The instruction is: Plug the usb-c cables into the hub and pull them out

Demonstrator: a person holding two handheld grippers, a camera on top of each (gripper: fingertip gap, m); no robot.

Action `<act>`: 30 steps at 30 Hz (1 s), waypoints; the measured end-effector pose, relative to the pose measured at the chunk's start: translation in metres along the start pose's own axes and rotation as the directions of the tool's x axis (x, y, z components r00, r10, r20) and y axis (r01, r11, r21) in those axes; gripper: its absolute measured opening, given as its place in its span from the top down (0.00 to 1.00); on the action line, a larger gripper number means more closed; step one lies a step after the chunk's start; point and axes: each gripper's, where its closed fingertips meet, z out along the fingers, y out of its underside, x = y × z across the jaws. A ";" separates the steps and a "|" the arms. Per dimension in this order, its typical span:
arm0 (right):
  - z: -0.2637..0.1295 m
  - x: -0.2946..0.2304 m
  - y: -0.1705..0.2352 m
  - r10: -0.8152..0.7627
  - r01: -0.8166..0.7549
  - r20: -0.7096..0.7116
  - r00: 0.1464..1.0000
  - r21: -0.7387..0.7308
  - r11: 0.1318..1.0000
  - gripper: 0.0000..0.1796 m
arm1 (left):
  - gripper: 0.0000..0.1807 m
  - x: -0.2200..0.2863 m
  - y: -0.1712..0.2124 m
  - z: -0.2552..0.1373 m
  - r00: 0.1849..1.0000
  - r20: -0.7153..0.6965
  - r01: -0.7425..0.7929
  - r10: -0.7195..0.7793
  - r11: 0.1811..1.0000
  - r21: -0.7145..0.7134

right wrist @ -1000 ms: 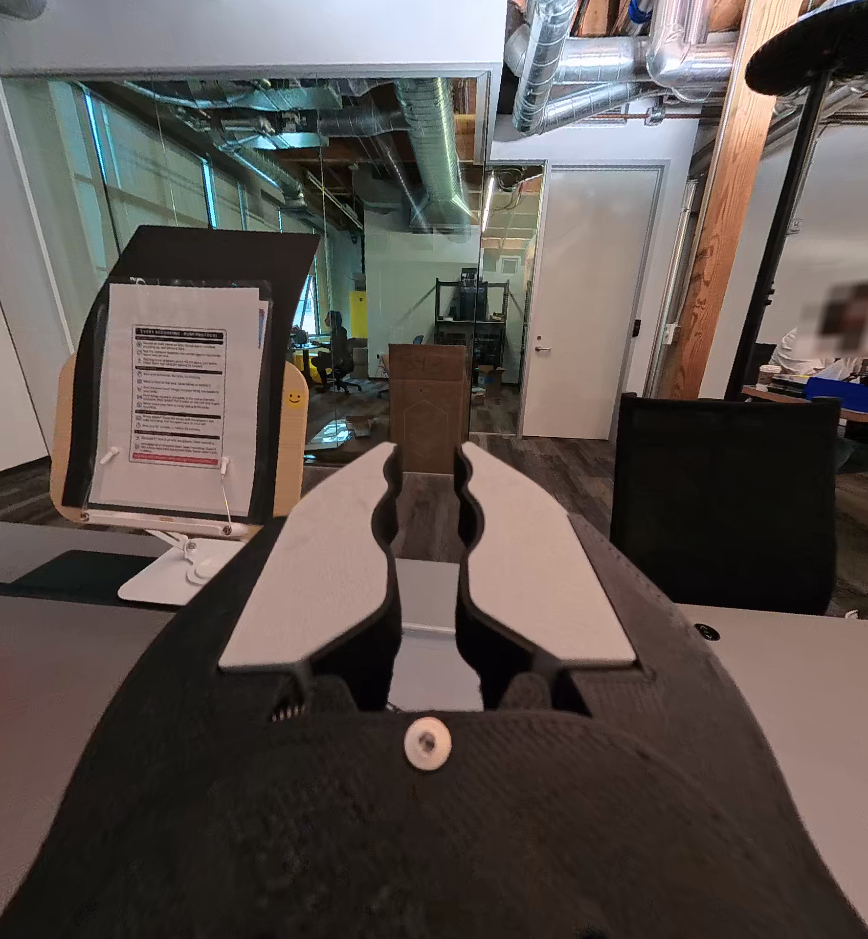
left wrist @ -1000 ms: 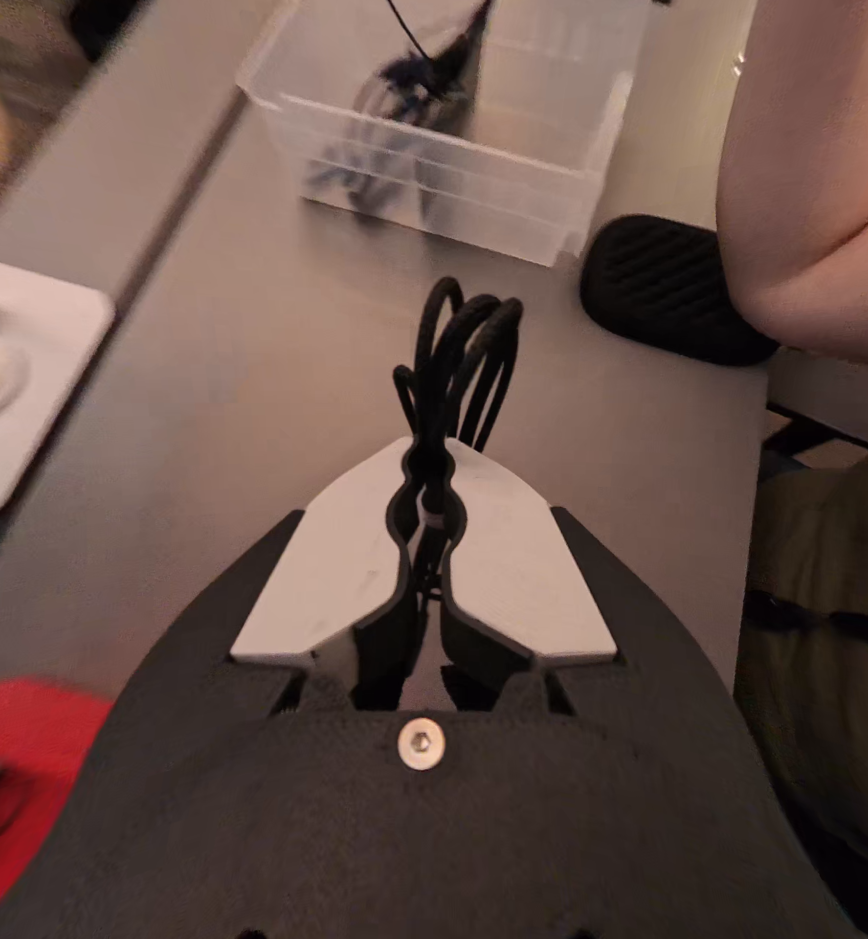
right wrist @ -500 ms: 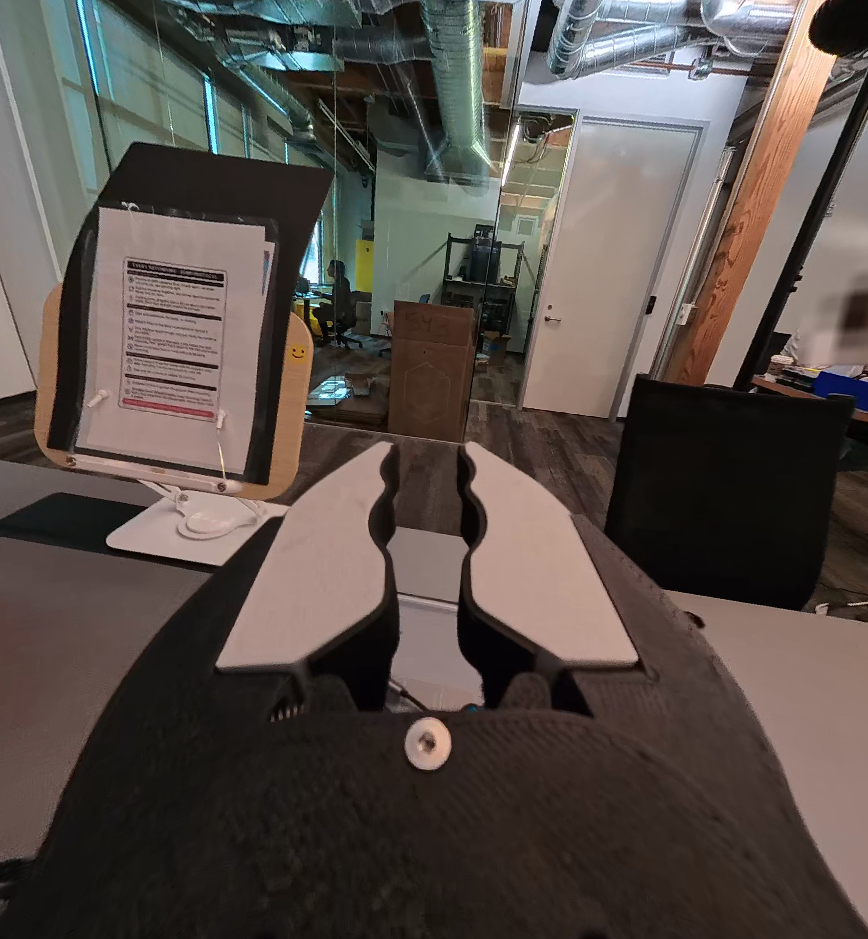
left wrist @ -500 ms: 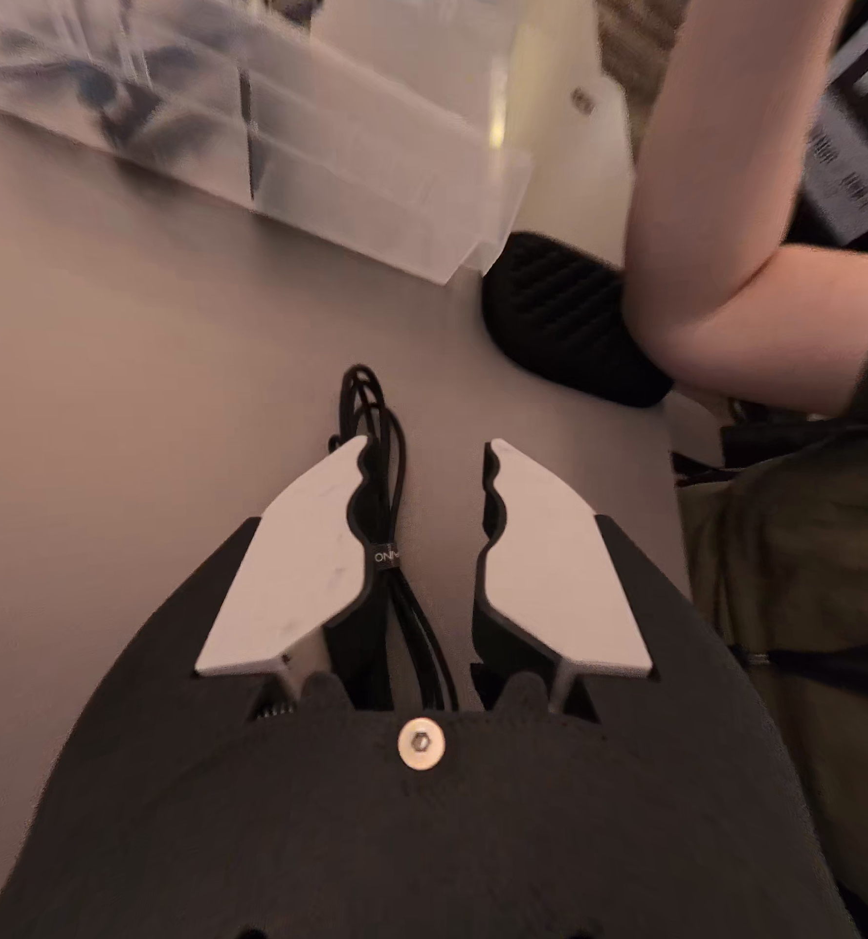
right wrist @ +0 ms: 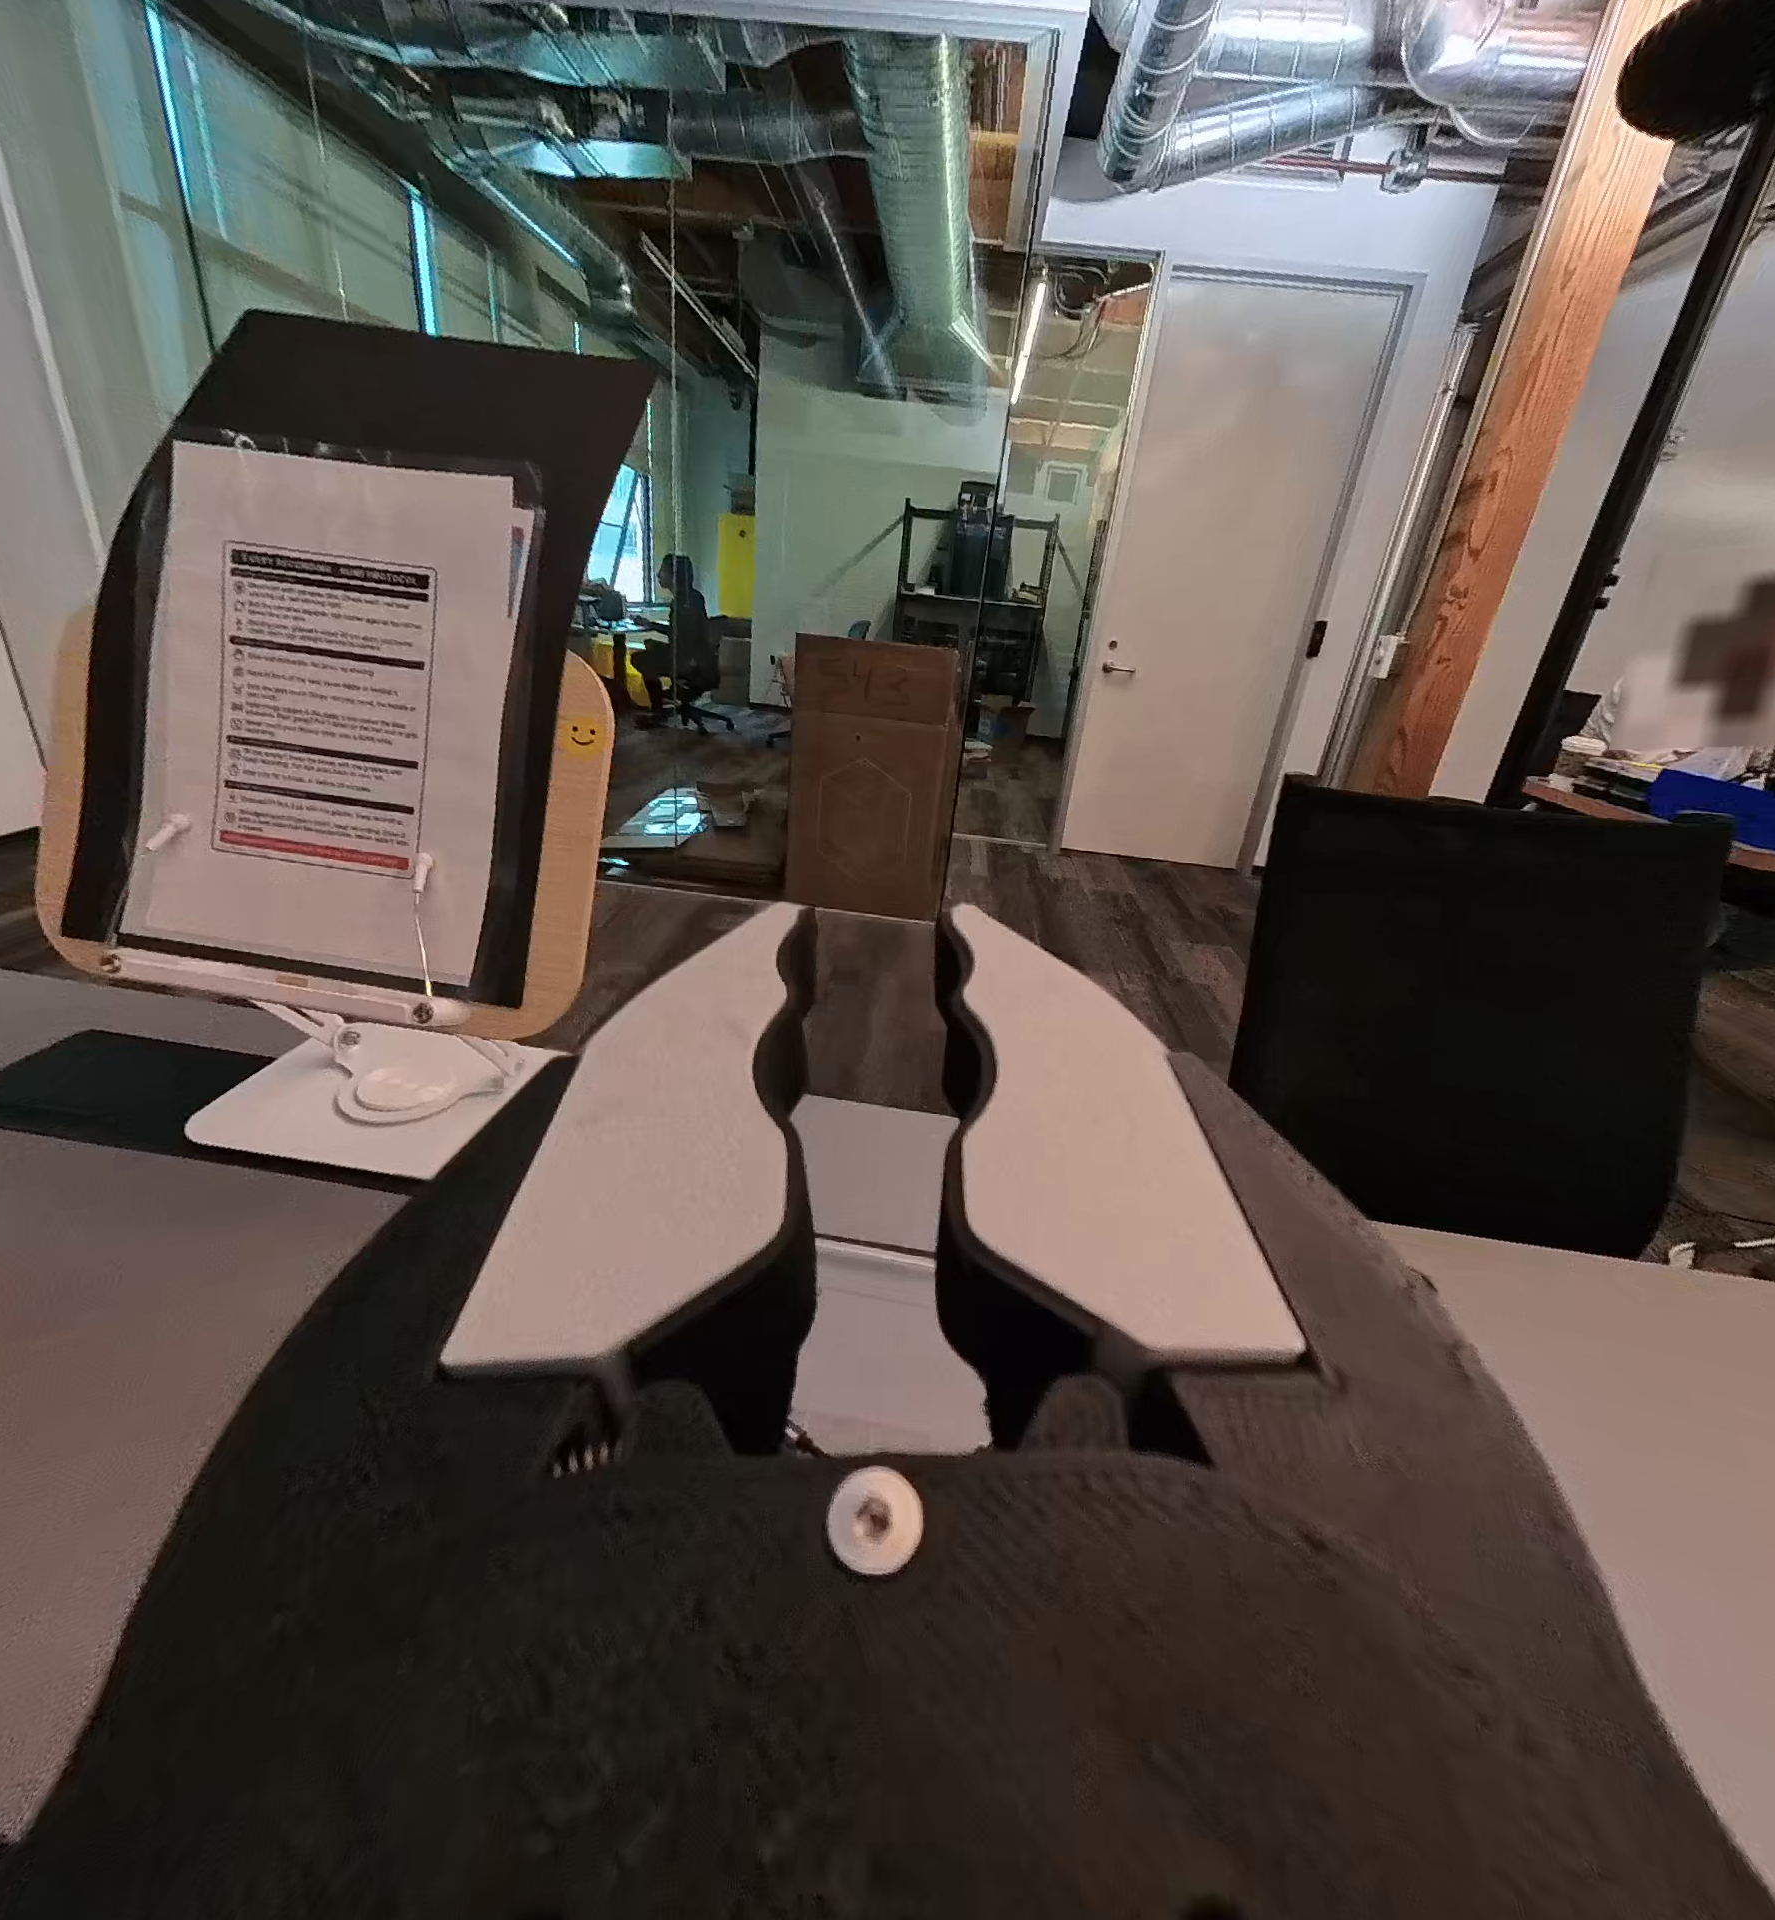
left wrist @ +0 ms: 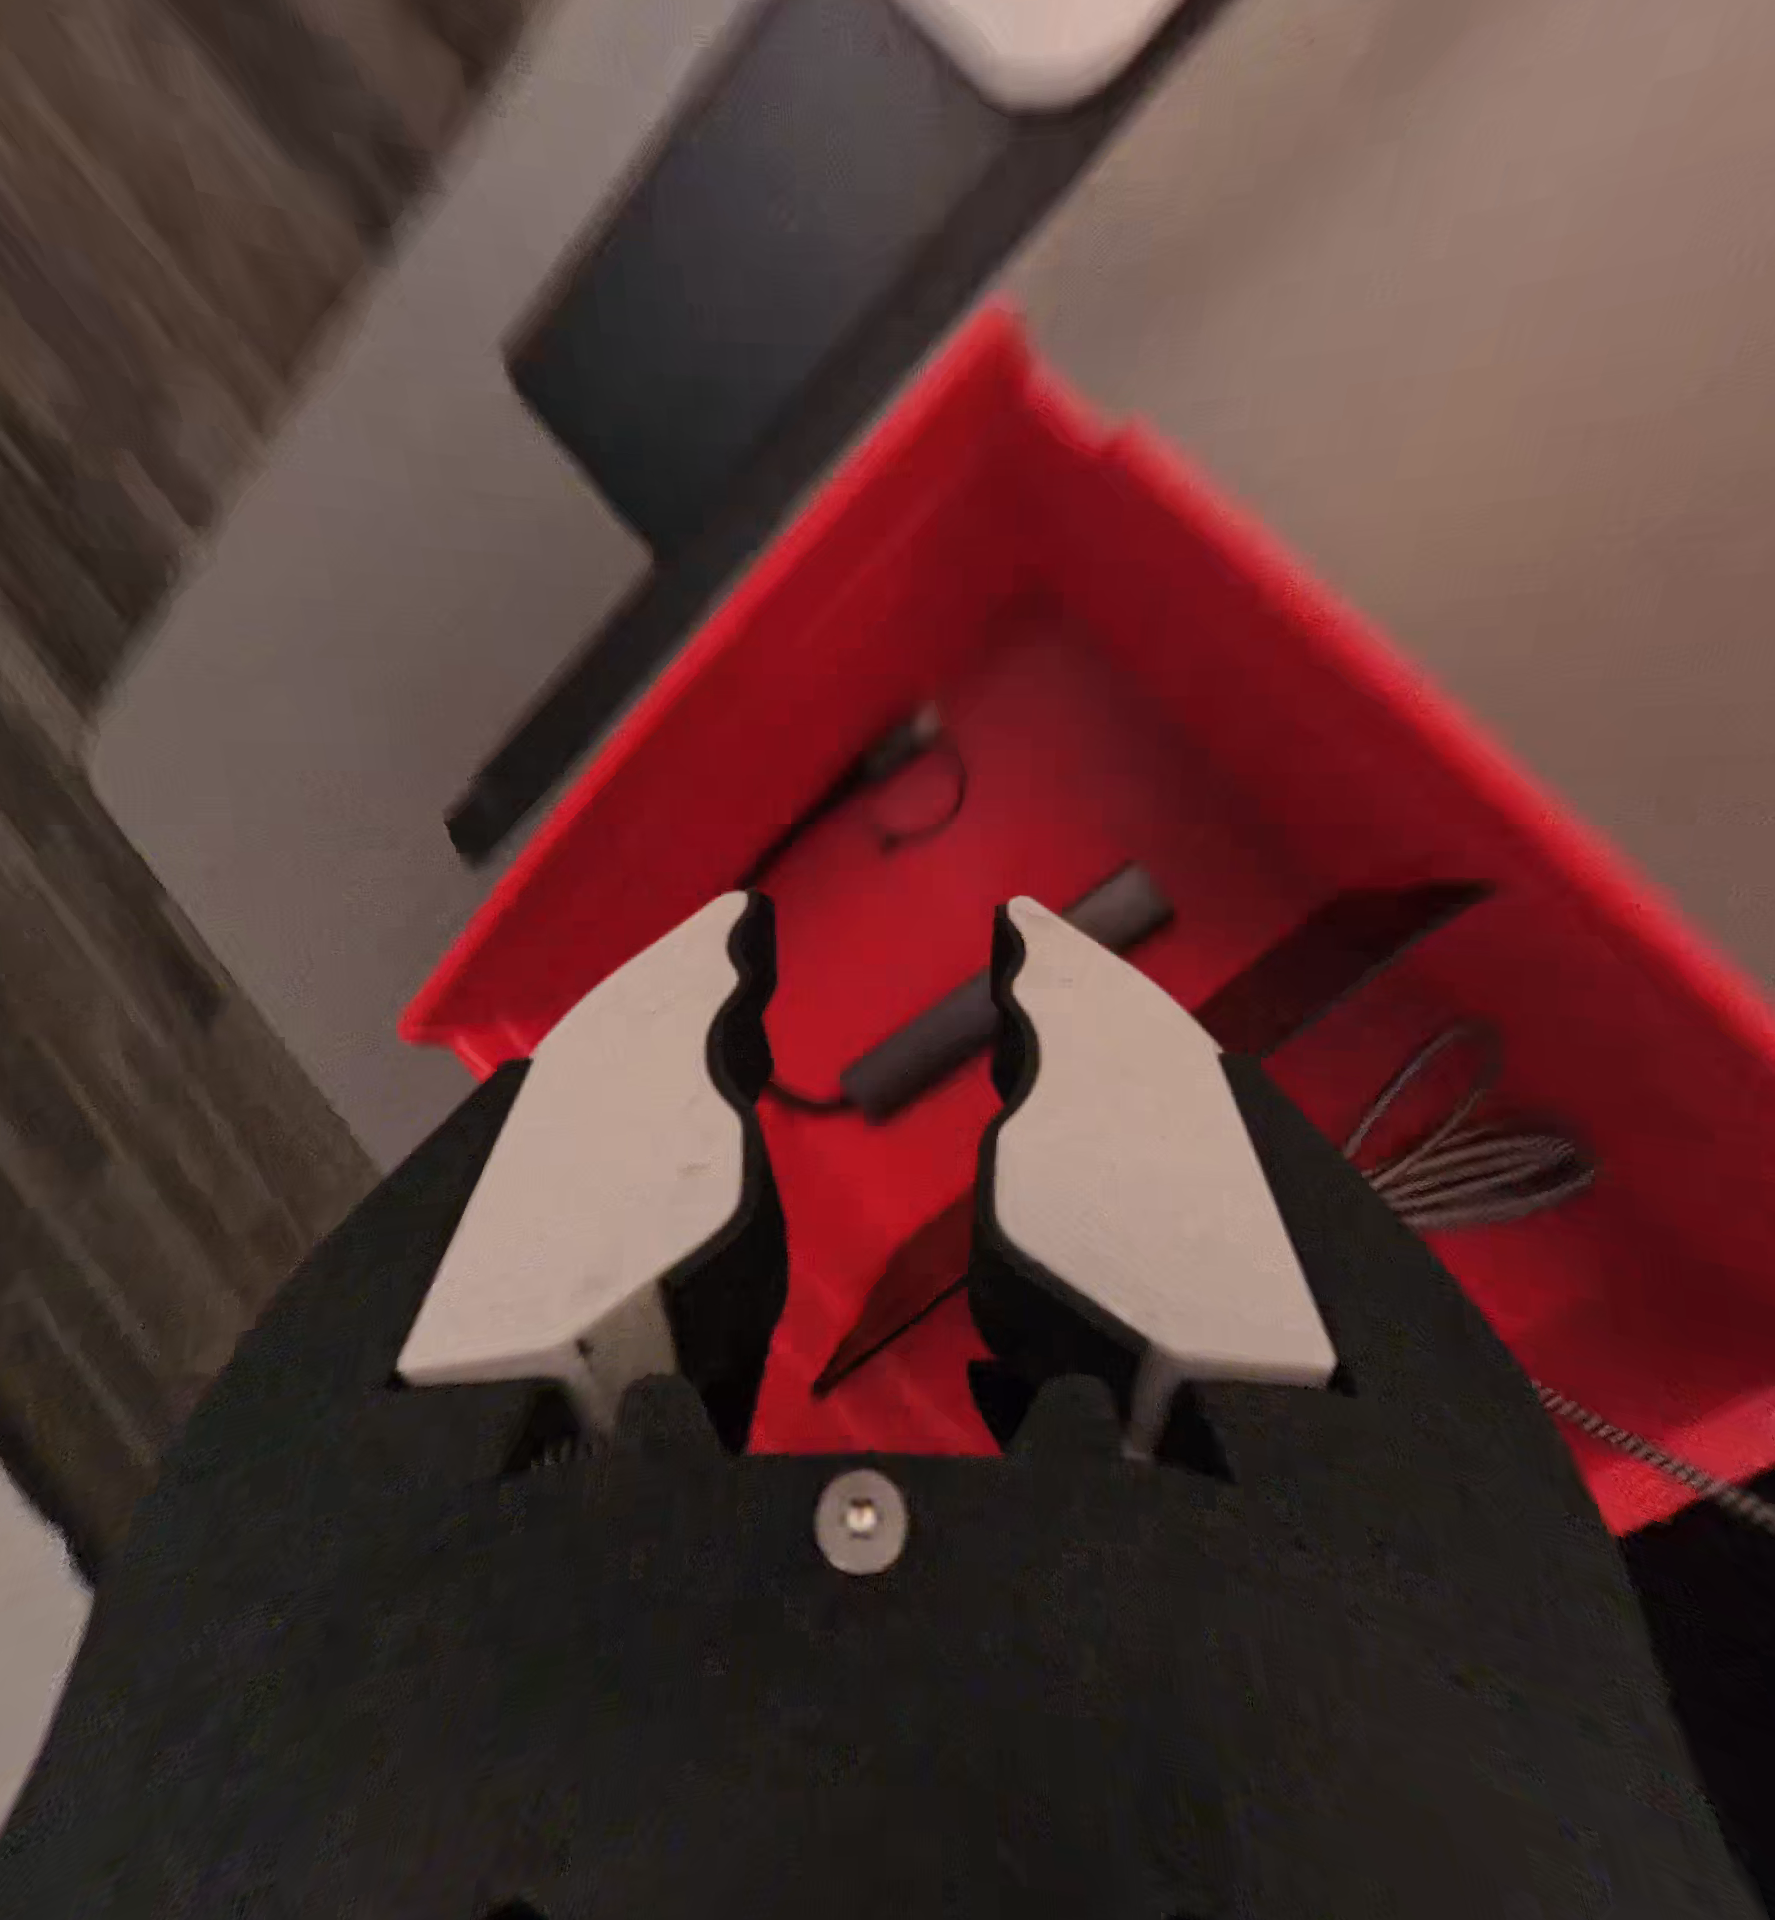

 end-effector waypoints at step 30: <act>0.041 -0.020 0.053 -0.258 0.255 0.019 0.966 -0.232 0.939 0.87 | 0.86 0.018 0.072 0.073 0.801 -0.491 -0.530 0.342 0.786 -0.318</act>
